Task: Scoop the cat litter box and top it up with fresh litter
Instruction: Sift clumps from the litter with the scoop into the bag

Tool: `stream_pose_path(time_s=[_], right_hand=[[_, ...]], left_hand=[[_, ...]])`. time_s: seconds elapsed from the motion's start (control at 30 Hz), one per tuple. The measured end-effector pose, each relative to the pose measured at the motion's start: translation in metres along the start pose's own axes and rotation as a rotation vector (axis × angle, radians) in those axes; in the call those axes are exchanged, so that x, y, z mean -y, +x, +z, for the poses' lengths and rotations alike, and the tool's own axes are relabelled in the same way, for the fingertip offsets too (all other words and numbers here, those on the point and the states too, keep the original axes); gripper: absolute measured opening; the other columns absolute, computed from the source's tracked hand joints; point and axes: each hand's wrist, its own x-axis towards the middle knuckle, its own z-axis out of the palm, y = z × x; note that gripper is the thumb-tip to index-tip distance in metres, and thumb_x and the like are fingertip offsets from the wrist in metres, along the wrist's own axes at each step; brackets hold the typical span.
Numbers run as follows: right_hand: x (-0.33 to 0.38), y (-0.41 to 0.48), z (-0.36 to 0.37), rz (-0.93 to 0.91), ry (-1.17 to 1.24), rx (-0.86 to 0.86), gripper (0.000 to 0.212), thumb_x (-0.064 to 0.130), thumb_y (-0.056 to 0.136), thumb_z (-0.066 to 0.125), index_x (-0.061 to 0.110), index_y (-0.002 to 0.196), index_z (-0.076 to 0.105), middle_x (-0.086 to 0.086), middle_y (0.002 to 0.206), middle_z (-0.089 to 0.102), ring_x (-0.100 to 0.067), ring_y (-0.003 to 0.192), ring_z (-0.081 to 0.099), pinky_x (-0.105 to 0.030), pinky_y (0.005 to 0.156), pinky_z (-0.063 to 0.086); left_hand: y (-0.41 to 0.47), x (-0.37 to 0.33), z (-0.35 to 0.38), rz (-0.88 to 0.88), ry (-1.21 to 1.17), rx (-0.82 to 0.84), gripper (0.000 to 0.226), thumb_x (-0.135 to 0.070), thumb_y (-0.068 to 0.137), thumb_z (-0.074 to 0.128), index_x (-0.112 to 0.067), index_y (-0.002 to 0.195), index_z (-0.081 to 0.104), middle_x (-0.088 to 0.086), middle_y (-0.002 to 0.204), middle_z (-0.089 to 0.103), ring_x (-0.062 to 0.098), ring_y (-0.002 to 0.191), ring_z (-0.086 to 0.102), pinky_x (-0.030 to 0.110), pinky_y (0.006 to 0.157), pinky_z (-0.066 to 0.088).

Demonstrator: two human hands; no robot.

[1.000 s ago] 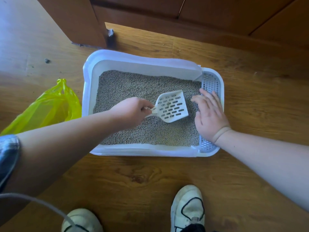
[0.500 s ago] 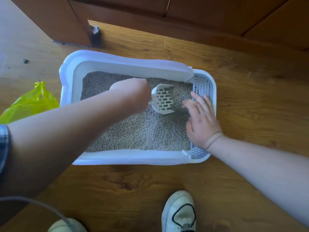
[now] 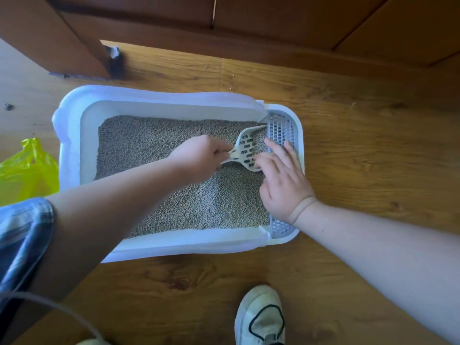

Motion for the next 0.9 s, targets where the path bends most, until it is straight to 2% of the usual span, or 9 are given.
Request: stream_pose_path(time_s=[0.2, 0.3, 0.5, 0.6, 0.73, 0.9], right_hand=[[0.0, 0.0, 0.0, -0.006, 0.025, -0.015, 0.022, 0.008, 0.078, 0.043, 0.013, 0.099, 0.048, -0.006, 0.12, 0.059, -0.031, 0.146, 0.031, -0.054, 0.123, 0.012], [0.001, -0.001, 0.001, 0.0, 0.029, -0.026, 0.021, 0.005, 0.077, 0.045, 0.016, 0.095, 0.042, -0.007, 0.124, 0.059, -0.03, 0.146, 0.031, -0.052, 0.124, 0.01], [0.007, -0.001, -0.001, 0.042, -0.026, 0.016, 0.016, 0.013, 0.079, 0.035, 0.019, 0.093, 0.042, -0.005, 0.129, 0.056, -0.027, 0.148, 0.026, -0.05, 0.124, 0.008], [0.007, 0.0, 0.0, 0.059, -0.076, 0.033, 0.017, 0.013, 0.08, 0.038, 0.02, 0.094, 0.041, -0.004, 0.13, 0.055, -0.025, 0.148, 0.024, -0.048, 0.125, 0.005], [0.008, 0.001, -0.002, 0.073, -0.063, 0.038, 0.019, 0.014, 0.079, 0.043, 0.023, 0.095, 0.037, -0.006, 0.129, 0.056, -0.026, 0.147, 0.025, -0.048, 0.125, 0.006], [0.009, 0.002, -0.004, 0.103, -0.075, 0.069, 0.018, 0.02, 0.08, 0.041, 0.026, 0.098, 0.039, -0.007, 0.136, 0.055, -0.023, 0.15, 0.021, -0.048, 0.125, 0.005]], left_hand=[[-0.016, 0.031, -0.02, -0.076, 0.018, 0.014, 0.027, -0.03, 0.1, 0.053, -0.037, 0.122, 0.066, -0.007, 0.069, 0.068, 0.0, 0.044, 0.055, 0.019, 0.042, 0.038], [-0.028, 0.046, -0.028, -0.108, 0.056, 0.021, 0.027, -0.029, 0.1, 0.054, -0.033, 0.125, 0.065, -0.011, 0.076, 0.068, 0.001, 0.055, 0.06, 0.021, 0.047, 0.04], [-0.051, 0.055, -0.037, -0.095, 0.052, 0.012, 0.023, -0.033, 0.099, 0.053, -0.036, 0.118, 0.066, -0.006, 0.068, 0.069, 0.003, 0.05, 0.059, 0.02, 0.047, 0.039], [-0.061, 0.056, -0.041, -0.094, 0.029, 0.002, 0.024, -0.033, 0.099, 0.053, -0.037, 0.119, 0.066, -0.007, 0.066, 0.068, -0.002, 0.048, 0.059, 0.019, 0.048, 0.039], [-0.08, 0.057, -0.049, -0.117, 0.023, -0.036, 0.023, -0.034, 0.098, 0.055, -0.04, 0.118, 0.066, -0.004, 0.067, 0.07, 0.01, 0.057, 0.065, 0.022, 0.054, 0.047], [-0.101, 0.055, -0.055, -0.104, -0.039, -0.06, 0.023, -0.033, 0.098, 0.055, -0.039, 0.117, 0.066, -0.001, 0.07, 0.072, 0.013, 0.061, 0.068, 0.031, 0.061, 0.056]])
